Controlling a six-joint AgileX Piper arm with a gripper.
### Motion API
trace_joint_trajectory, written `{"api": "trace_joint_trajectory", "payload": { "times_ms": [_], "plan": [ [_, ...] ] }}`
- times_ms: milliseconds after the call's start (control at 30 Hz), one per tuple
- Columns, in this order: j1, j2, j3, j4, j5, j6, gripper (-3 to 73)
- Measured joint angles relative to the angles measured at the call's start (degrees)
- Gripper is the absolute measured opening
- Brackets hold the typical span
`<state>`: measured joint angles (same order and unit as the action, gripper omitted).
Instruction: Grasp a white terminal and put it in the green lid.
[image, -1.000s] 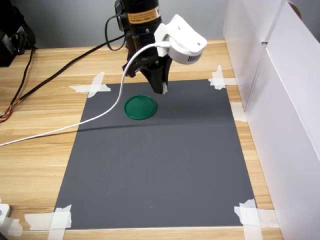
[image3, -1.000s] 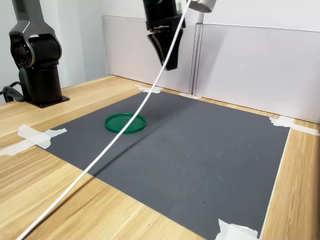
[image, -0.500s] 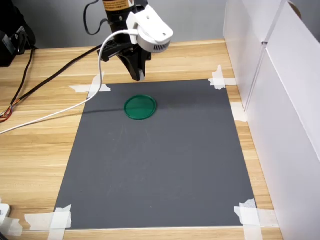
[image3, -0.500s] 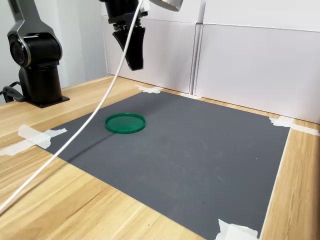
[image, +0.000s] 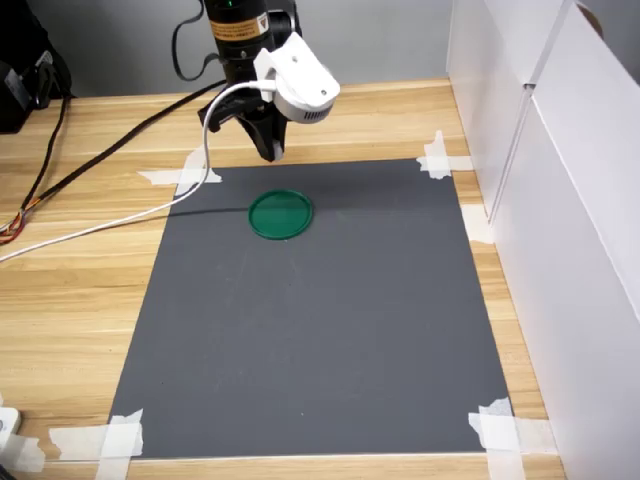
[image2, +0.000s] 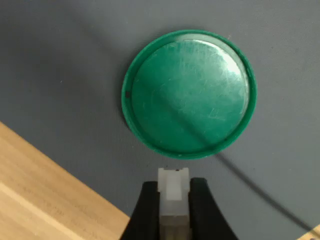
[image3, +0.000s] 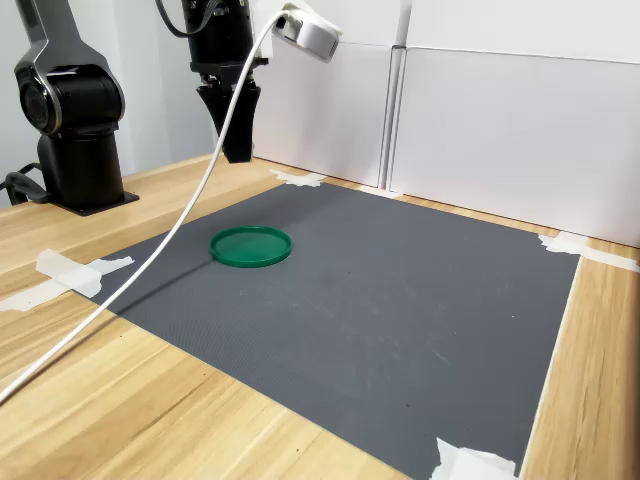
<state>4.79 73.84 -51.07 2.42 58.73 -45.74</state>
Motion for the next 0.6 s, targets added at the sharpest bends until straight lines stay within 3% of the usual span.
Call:
{"api": "trace_joint_trajectory", "payload": {
  "times_ms": [200, 333, 433, 600],
  "plan": [
    [0.0, 2.2, 0.0, -1.1, -1.0, 0.5, 9.0],
    [0.0, 3.1, 0.0, -2.4, -1.4, 0.6, 13.1],
    [0.0, 3.2, 0.0, -2.4, -2.0, 0.7, 21.7],
    [0.0, 3.3, 0.0, -2.4, -3.4, 0.7, 43.8]
  ]
}}
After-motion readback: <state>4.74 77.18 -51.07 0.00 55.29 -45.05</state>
